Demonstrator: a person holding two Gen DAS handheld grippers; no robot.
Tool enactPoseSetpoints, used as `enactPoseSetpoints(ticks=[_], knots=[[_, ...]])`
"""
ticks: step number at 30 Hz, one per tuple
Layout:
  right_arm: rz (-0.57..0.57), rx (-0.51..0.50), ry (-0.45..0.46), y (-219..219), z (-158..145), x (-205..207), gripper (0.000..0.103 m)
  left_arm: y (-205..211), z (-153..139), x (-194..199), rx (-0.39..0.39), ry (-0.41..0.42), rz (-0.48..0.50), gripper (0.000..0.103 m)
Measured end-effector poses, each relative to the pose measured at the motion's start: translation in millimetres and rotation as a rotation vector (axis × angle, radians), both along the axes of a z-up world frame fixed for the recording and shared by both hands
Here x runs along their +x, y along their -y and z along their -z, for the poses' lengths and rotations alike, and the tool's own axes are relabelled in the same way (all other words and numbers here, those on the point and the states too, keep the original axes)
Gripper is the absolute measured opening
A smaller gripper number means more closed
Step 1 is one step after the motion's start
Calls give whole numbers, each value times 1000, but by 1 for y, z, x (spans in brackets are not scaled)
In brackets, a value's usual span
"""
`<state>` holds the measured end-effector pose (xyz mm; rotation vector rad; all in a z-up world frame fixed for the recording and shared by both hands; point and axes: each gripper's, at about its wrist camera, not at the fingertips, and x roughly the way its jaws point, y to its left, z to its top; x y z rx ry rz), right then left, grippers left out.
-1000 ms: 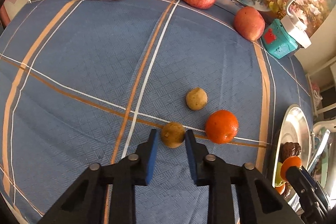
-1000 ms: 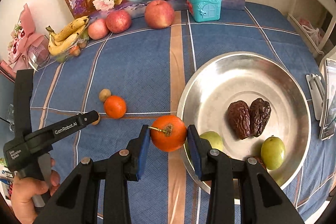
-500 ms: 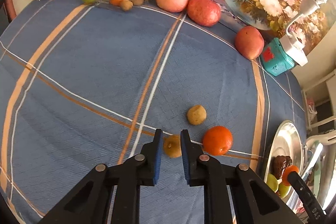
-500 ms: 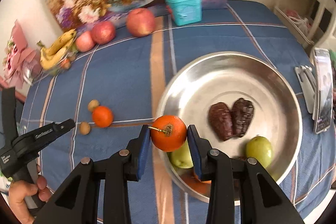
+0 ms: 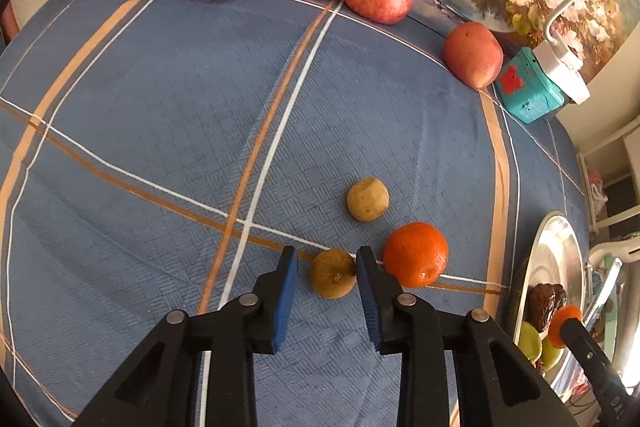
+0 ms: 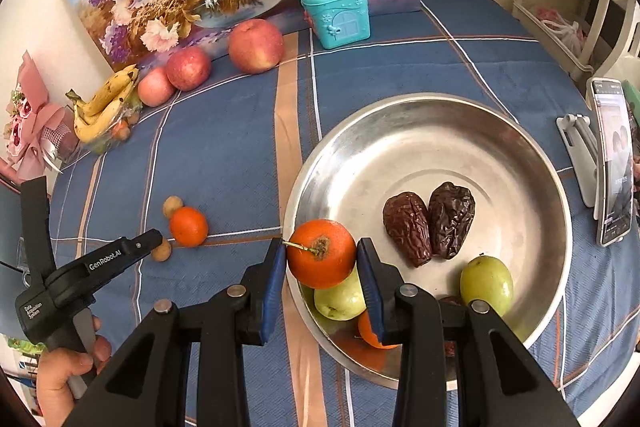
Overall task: Organize fruits
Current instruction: 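Carry the mandarin toward the plate with the right tool while the left tool grasps a kiwi, then lower the mandarin and kiwi into the steel plate and open both tools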
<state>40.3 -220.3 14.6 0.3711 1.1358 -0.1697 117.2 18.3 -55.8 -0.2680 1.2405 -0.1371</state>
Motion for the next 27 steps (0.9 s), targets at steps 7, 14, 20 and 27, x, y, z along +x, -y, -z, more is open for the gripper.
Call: enactPoseSetpoints(ticks=[7, 14, 20, 27], knots=[[0, 1, 0, 0, 0, 0, 38, 9, 3, 2, -8, -25, 11, 32], [5, 2, 0, 0, 0, 0, 38, 6, 2, 2, -20, -34, -4, 27], [18, 7, 1, 4, 2, -2, 38, -1, -9, 0, -36, -3, -31, 27], [99, 8, 16, 26, 2, -11, 38, 14, -38, -8, -77, 67, 15, 27]])
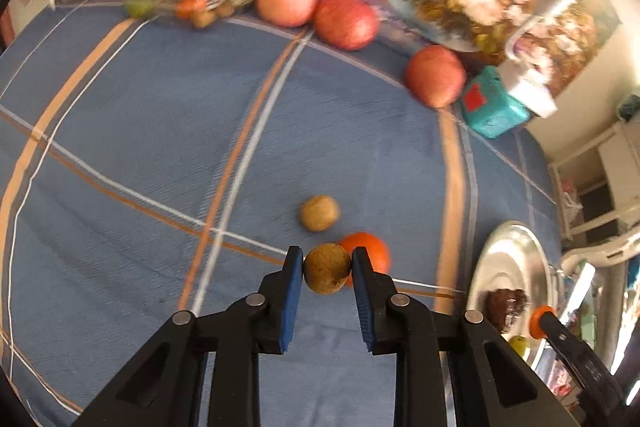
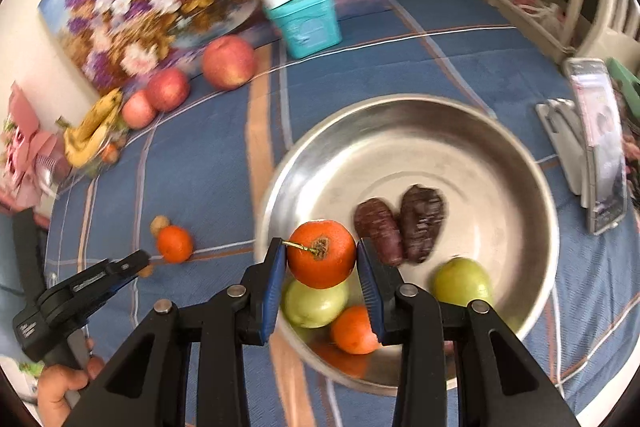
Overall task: Organize fruits
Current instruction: 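Lower the mandarin and kiwi into the steel plate and open both tools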
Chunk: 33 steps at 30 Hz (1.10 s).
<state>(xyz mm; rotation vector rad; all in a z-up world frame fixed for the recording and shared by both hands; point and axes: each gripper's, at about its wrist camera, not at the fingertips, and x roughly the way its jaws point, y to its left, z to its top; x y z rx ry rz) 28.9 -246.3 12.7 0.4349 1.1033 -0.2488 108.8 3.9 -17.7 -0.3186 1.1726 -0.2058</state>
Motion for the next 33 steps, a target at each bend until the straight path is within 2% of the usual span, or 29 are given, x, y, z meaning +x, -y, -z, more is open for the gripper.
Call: enactPoseSetpoints(ticks=[7, 13, 15, 17, 24, 27, 29, 31, 33], knots=[[151, -37, -11, 39, -4, -17, 38, 62, -22, -17, -61, 56, 201, 27], [228, -56, -32, 60, -3, -28, 38, 117, -20, -36, -61, 69, 363, 29], [231, -55, -32, 61, -2, -29, 38, 123, -17, -38, -73, 56, 388, 41], [228, -53, -31, 62, -2, -29, 38, 126, -16, -38, -85, 54, 390, 48], [223, -46, -35, 61, -2, -30, 38, 105, -17, -31, -96, 44, 310, 49], [218, -45, -37, 61, -2, -29, 38, 97, -14, -27, -79, 35, 269, 59], [213, -41, -41, 61, -1, -28, 38, 93, -13, -26, -62, 30, 248, 61], [212, -37, -44, 61, 0, -27, 42, 89, -12, -25, -45, 24, 226, 64], [213, -43, -48, 61, 0, -27, 58, 84, -9, -23, -20, 15, 199, 72]])
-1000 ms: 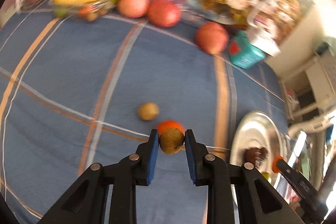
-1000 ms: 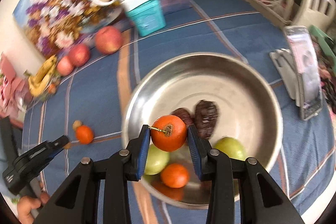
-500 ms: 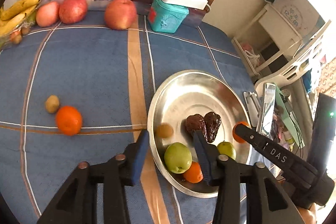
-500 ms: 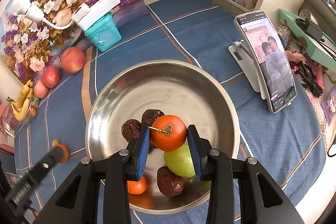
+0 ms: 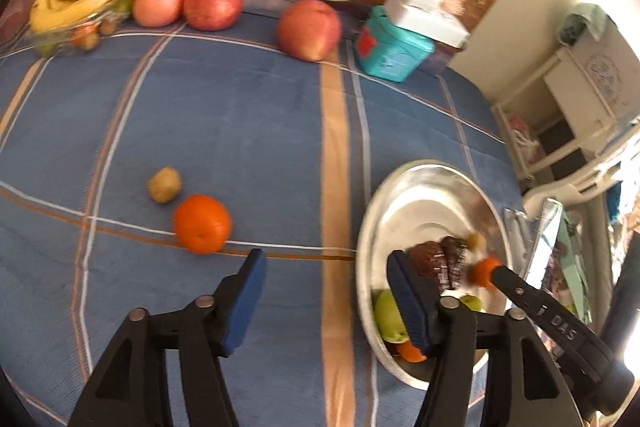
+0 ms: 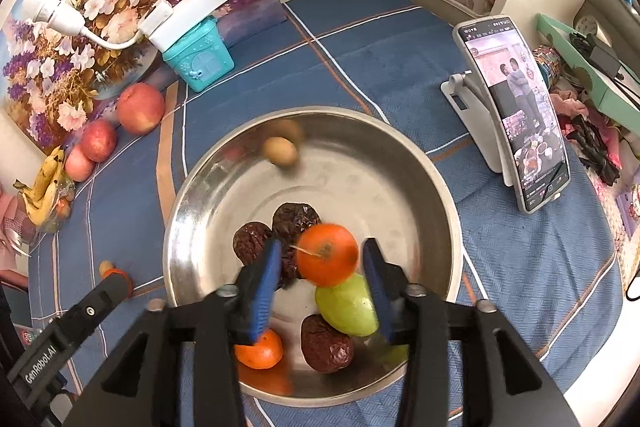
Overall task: Organize fruits
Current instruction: 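Lower the mandarin and kiwi into the steel plate and open both tools, then move both open tools back toward the last mandarin and kiwi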
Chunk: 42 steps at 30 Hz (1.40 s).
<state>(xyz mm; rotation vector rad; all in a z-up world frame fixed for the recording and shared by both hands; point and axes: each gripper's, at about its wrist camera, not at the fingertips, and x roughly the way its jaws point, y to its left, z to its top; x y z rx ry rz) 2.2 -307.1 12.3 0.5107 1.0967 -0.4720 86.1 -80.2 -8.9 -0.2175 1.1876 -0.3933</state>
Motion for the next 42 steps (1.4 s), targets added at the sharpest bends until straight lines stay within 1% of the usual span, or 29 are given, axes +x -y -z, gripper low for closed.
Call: enactPoseSetpoints(ticks=[1, 3, 4, 5, 6, 7, 9, 11, 17, 20, 22, 23, 25, 28, 32, 35, 39, 42], knots=[[-1, -2, 0, 1, 0, 1, 59, -3, 1, 1, 17, -2, -18, 75], [-1, -8, 1, 1, -1, 1, 60, -11, 5, 3, 50, -6, -56, 90], [0, -11, -1, 1, -1, 1, 60, -14, 6, 4, 66, -7, -74, 93], [2, -12, -6, 1, 0, 2, 62, -17, 7, 5, 86, -6, -90, 101], [4, -12, -10, 2, 1, 1, 65, -20, 8, 5, 111, -2, -106, 103], [5, -11, -14, 2, 1, 1, 68, -23, 9, 6, 141, 7, -121, 103], [4, -15, -21, 3, 2, 1, 76, -30, 9, 7, 197, 30, -148, 103], [1, -23, -28, 3, 3, 2, 79, -35, 7, 7, 229, 49, -167, 103], [-34, -61, -42, -1, 3, 5, 80, -46, 6, 10, 311, 71, -198, 103], [-59, -89, -37, -6, 2, 8, 81, -52, 7, 14, 333, 72, -225, 103], [-85, -109, -22, -12, -1, 10, 91, -59, 6, 15, 327, 69, -228, 103], [-95, -117, -15, -14, -2, 11, 100, -61, 5, 16, 324, 70, -235, 103], [-119, -139, 1, -20, -5, 14, 100, -66, 1, 17, 330, 82, -258, 103], [-165, -171, 17, -31, -8, 19, 100, -71, -6, 16, 367, 112, -297, 103], [-208, -187, 28, -42, -9, 23, 100, -77, -13, 13, 385, 160, -338, 103], [-228, -198, 28, -48, -8, 25, 100, -79, -11, 14, 397, 146, -361, 103], [-252, -190, 22, -56, -4, 30, 100, -83, -3, 17, 449, 114, -365, 103], [-282, -194, 12, -67, -1, 34, 100, -93, 0, 19, 437, 97, -368, 103]])
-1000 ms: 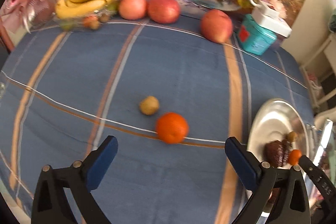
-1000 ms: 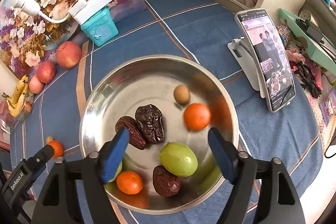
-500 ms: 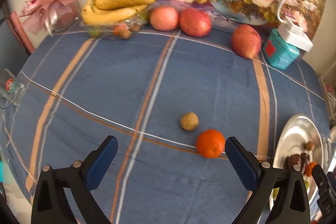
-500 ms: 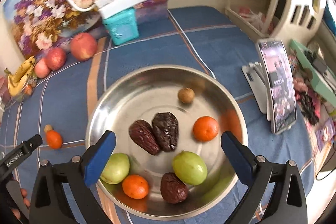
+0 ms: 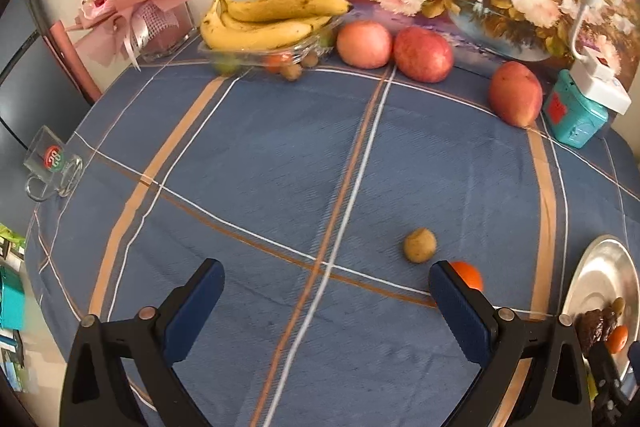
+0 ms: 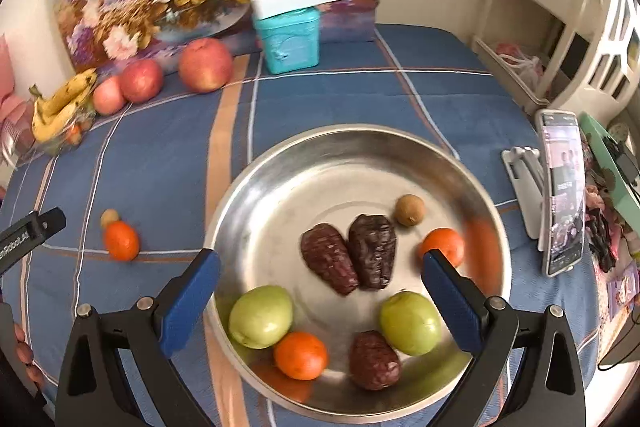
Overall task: Organize fruits
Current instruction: 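Move both open tools back toward the last mandarin and kiwi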
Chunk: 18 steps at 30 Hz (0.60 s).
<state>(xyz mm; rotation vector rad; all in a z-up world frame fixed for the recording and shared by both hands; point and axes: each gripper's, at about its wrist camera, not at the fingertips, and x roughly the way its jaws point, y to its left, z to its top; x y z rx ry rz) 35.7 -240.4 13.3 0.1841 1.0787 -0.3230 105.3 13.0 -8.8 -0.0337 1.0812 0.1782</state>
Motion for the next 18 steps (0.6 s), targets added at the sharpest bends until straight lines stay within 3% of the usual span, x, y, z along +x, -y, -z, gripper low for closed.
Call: enactPoseSetpoints(ticks=[12, 18], knots=[[-122, -10, -26, -46, 3, 15, 100, -32, 1, 3, -100, 16, -25, 103], [-170, 24, -14, -65, 1, 23, 100, -38, 1, 9, -201, 59, -29, 103]])
